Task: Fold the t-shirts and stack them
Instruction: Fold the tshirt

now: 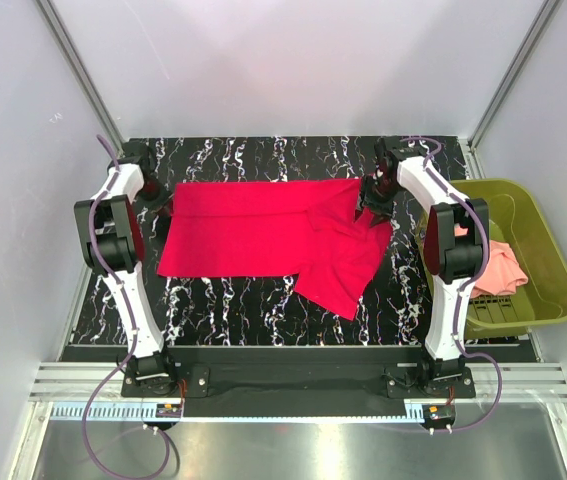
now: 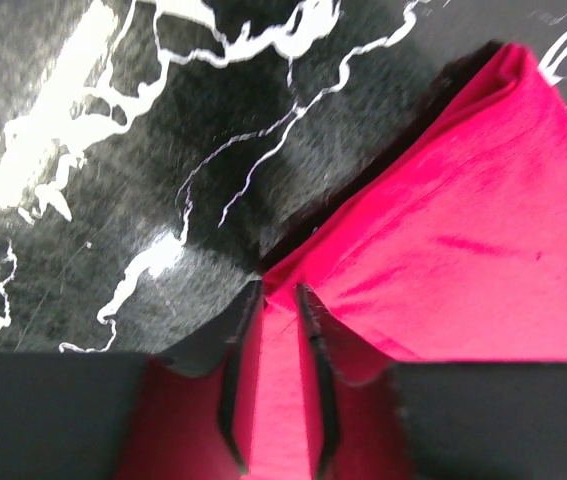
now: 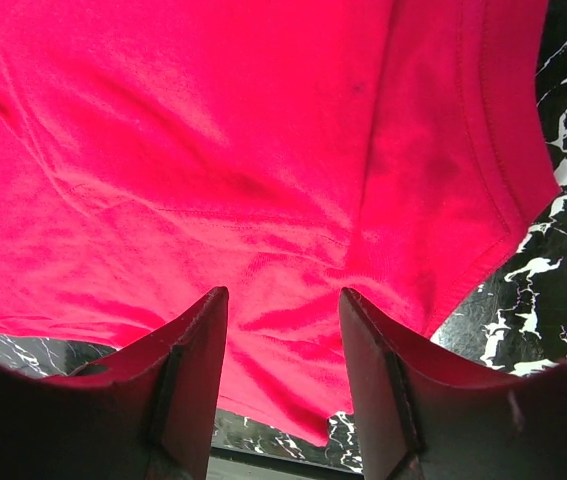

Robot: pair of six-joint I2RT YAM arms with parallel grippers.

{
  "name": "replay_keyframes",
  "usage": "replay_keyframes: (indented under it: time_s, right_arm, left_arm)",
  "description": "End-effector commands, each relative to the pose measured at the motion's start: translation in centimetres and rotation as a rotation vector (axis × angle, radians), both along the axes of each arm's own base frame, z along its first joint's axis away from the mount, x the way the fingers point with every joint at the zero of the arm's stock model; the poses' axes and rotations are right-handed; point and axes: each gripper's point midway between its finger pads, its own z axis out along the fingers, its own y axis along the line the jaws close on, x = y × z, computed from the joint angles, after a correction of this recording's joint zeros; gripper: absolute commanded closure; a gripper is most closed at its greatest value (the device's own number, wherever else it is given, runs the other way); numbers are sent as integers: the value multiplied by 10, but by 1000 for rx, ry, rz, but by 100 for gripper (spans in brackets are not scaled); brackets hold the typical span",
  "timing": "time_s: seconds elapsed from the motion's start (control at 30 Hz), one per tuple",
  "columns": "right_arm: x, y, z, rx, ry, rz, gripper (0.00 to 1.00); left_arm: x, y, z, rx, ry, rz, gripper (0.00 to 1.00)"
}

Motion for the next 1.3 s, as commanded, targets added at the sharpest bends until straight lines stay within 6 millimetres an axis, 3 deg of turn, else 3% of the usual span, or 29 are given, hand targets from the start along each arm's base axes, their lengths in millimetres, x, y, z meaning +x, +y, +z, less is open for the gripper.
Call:
replay_keyframes:
  time_s: [0.0,0.2,0.5,0.63,1.27]
  right_arm:
    - [-1,-3,18,-11,-41,0,45]
    - [-15,-12,4,-50,5,-59,36]
    - [-10,-6,-2,-14,-12,-106,43]
    - [-9,-3,-11,1,29,-131,54]
    - [-13,-2,-40,-3,90,-175,59]
  left_arm:
    - [12,7,18,24,-84,13,82]
    - [12,8,36,40,-119,4,100]
    - [17,3,51,23,-156,-20,100]
    - [17,2,57,19,-163,-31,100]
    - [27,-3,73,-3,-201,-54,100]
